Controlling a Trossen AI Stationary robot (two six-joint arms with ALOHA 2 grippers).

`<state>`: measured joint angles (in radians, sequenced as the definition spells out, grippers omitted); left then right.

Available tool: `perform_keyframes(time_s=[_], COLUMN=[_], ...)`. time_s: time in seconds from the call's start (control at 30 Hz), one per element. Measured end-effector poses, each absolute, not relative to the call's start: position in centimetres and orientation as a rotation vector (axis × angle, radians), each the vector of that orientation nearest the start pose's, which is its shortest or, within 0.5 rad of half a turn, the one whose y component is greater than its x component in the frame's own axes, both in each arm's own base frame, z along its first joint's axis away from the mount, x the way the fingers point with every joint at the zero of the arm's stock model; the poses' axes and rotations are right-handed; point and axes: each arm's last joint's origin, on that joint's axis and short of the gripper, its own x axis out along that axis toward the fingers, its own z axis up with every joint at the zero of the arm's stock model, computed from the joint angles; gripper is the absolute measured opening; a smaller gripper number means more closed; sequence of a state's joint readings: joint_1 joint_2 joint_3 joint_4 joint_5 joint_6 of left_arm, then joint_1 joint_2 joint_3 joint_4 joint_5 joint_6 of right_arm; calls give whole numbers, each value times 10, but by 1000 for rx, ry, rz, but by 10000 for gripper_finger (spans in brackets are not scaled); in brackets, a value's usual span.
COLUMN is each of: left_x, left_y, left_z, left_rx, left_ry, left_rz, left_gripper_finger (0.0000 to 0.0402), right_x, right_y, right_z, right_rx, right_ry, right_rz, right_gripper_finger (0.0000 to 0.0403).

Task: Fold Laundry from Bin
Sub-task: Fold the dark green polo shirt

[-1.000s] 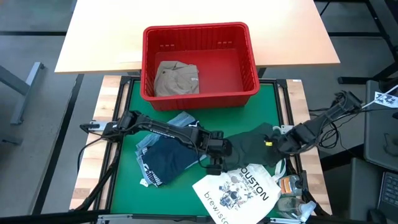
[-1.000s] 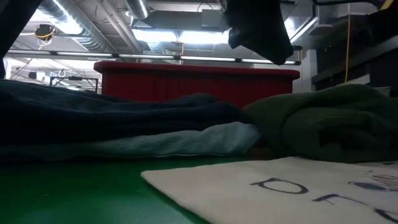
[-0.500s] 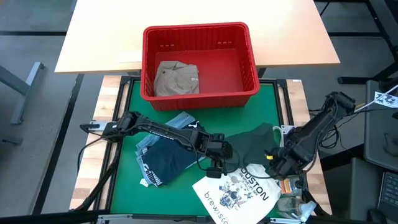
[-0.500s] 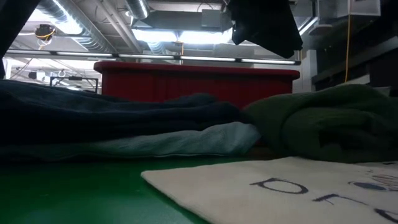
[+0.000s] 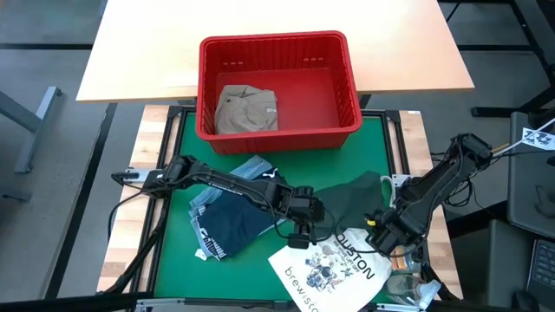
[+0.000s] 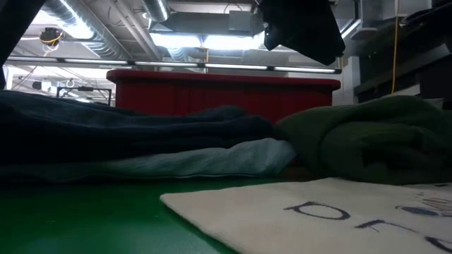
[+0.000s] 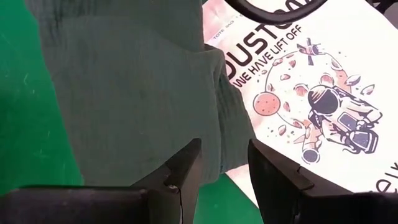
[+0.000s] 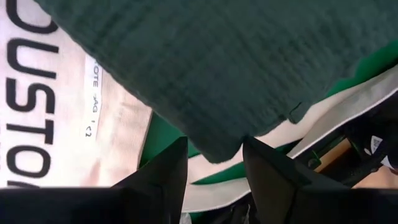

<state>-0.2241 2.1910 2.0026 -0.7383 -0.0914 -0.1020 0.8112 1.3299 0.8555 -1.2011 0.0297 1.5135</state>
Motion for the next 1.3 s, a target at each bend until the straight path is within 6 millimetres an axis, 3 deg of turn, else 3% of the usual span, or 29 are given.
perform_keyframes(time_s=[0.23, 0.53, 0.7, 0.87, 1.3], left_x=[472, 480, 482, 486, 481], left_y=[-107, -136, -146, -150, -139], left_z=[254, 242, 219, 203, 141], left_rx=[50, 42, 67, 84, 98], left_ry=[913, 836, 890, 907, 1079], left_rz=[-81, -129, -127, -114, -58], left_gripper_finger=[125, 125, 125, 125, 125], right_x=[135, 136, 135, 134, 129], right_y=[140, 140, 140, 139, 134], right_z=[205, 205, 205, 205, 207], right_rx=[486, 470, 467, 450, 395], right_ry=[1469, 1473, 1475, 1484, 1511], right_rz=[-640, -618, -618, -630, -676], right_gripper_finger=[138, 8, 21, 4, 2])
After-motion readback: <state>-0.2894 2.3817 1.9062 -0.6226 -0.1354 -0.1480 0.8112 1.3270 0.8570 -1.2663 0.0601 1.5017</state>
